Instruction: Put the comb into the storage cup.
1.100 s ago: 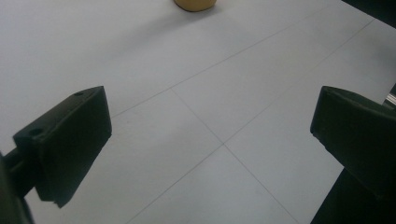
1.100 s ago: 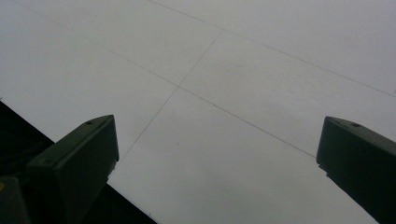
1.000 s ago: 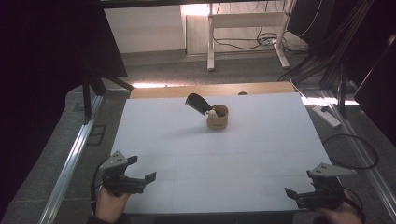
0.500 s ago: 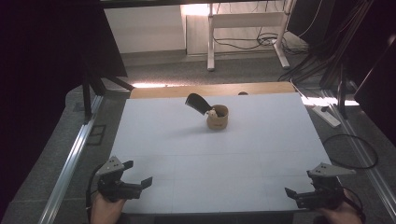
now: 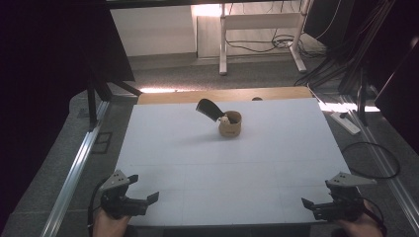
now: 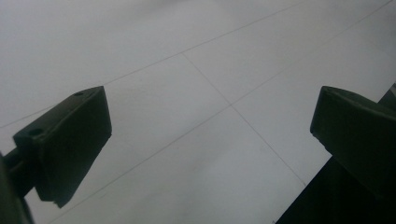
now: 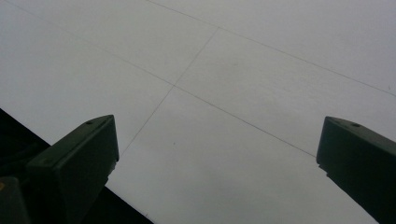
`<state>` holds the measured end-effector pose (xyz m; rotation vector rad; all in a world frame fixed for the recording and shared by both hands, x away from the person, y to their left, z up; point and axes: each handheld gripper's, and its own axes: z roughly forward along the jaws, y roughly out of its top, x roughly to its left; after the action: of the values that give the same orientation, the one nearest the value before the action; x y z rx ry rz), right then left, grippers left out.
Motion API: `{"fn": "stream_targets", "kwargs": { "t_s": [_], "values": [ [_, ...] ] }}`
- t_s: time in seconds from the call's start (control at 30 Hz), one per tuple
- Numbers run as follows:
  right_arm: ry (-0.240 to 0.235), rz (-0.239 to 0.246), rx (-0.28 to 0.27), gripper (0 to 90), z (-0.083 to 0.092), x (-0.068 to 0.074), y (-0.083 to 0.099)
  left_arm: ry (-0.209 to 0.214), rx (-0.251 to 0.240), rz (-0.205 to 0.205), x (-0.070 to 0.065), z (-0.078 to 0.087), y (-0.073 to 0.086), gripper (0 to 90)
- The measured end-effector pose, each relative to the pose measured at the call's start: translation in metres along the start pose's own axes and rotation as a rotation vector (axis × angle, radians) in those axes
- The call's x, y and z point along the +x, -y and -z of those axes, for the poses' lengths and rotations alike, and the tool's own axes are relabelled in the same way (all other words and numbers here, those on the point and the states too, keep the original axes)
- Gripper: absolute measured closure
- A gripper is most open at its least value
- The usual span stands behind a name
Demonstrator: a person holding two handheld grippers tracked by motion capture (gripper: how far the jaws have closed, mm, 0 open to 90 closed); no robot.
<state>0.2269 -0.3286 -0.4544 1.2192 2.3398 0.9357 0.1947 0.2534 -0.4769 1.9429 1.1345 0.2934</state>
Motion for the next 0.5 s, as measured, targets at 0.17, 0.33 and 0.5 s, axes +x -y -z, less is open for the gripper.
{"fn": "stream_targets", "kwargs": {
  "t_s": [0.17, 0.33, 0.5],
  "values": [
    [0.002, 0.001, 0.001, 0.0, 0.0, 0.0003, 0.0, -0.009, -0.002, -0.001, -0.0019, 0.0028, 0.0025, 0.0],
    [0.006, 0.0, 0.004, 0.0, -0.0003, 0.0005, -0.0002, -0.016, -0.002, -0.002, -0.0023, 0.0038, 0.0035, 0.0],
    [0.008, 0.003, 0.008, 0.0, -0.0005, 0.0008, -0.0004, -0.035, 0.022, 0.002, -0.0032, 0.001, 0.0024, 0.0]
  ]
}}
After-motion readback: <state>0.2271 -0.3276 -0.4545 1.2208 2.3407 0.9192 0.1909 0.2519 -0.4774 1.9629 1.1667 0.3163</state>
